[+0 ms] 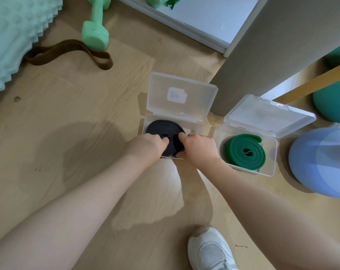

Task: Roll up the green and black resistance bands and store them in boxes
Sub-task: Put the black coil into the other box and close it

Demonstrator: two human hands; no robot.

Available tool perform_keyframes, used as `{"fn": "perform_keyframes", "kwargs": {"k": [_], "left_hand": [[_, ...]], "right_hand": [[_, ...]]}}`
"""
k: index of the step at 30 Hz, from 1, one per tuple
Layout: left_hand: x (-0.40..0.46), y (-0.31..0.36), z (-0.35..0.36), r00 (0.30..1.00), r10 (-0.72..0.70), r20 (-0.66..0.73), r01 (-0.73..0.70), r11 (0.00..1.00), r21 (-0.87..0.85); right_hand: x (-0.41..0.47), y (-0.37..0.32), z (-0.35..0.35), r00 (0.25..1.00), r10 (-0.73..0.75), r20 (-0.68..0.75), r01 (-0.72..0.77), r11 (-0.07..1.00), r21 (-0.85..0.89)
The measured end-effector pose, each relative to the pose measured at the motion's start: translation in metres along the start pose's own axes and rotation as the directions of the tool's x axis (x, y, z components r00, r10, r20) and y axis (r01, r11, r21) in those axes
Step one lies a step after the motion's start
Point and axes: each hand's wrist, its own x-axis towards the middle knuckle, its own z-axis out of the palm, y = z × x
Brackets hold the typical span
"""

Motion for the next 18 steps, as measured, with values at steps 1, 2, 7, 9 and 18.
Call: {"fn": "perform_keyframes", "kwargs": {"k": [1, 2, 7, 9, 18], "left_hand": [[0.002, -0.001, -0.001, 1.000, 0.019, 0.023, -0.020, 1.000, 0.022], [0.003, -0.003, -0.001, 0.998, 0.049, 0.025, -0.050, 0.997, 0.052], [-0.007, -0.018, -0.004, 0.988, 0.150, -0.034, -0.144, 0.980, 0.141], [-0.018, -0.018, -0.005, 0.976, 0.158, -0.147, -0.137, 0.981, 0.139], [-0.026, -0.010, 0.036, 0.874, -0.002, -0.486, -0.067, 0.990, -0.124]], "right_hand": [[-0.001, 0.001, 0.000, 0.999, -0.033, -0.016, 0.033, 0.999, -0.028], [-0.002, 0.003, 0.001, 0.998, -0.057, -0.032, 0.055, 0.997, -0.062], [0.002, 0.006, 0.006, 0.992, -0.083, -0.092, 0.080, 0.996, -0.038], [0.000, 0.005, 0.006, 0.989, -0.106, -0.104, 0.097, 0.991, -0.090], [-0.035, 0.008, 0.021, 0.980, -0.105, -0.170, 0.132, 0.979, 0.156]]}}
